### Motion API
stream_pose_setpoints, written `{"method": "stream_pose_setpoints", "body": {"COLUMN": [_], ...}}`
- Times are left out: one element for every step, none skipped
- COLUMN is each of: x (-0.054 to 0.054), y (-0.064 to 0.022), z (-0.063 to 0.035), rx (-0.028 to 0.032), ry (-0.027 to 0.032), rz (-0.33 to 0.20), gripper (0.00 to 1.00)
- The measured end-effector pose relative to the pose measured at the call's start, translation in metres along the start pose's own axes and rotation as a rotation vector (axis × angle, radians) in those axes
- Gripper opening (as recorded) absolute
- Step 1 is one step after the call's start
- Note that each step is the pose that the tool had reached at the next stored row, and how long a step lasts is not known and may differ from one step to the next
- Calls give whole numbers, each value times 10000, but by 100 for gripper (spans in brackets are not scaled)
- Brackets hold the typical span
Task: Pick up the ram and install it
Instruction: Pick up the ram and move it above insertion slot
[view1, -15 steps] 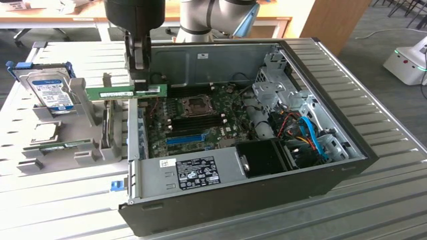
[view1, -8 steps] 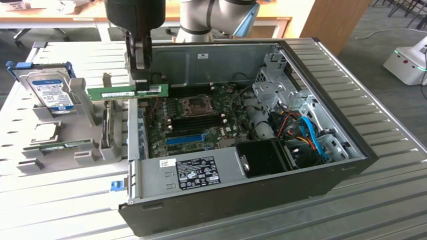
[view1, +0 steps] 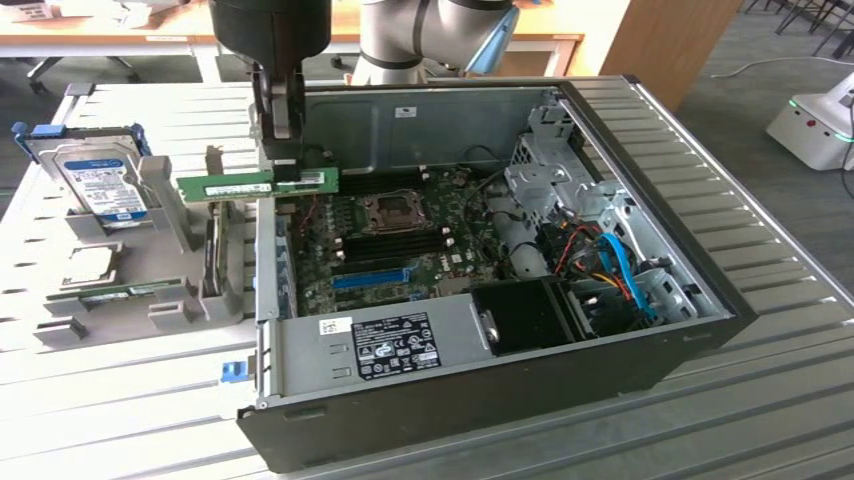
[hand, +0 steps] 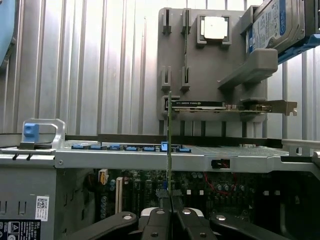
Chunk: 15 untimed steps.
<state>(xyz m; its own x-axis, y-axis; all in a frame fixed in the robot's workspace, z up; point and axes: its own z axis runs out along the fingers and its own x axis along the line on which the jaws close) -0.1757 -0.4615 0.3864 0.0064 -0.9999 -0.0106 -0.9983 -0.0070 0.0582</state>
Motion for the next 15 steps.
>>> {"method": "stream_pose_setpoints", "body": {"x": [0,0,0,0,0,0,1,1,1,1,1,1,2,2,2], "y": [-1,-9,-23,-40,-57,-76,-96,-116,-138,-162,-188,-215,-246,-273,-300], "z": [0,0,-1,-2,-4,-5,-6,-7,-8,-9,-11,-12,-14,-16,-17], "rx": [1,1,1,0,0,0,0,0,0,1,0,1,0,0,0], "ry": [0,-1,0,0,0,0,0,0,1,0,0,0,0,-1,-1], "rz": [1,2,2,0,1,0,0,1,2,1,1,0,-1,-1,1], "gripper": [12,12,12,12,12,12,12,12,12,12,12,12,12,12,12]}}
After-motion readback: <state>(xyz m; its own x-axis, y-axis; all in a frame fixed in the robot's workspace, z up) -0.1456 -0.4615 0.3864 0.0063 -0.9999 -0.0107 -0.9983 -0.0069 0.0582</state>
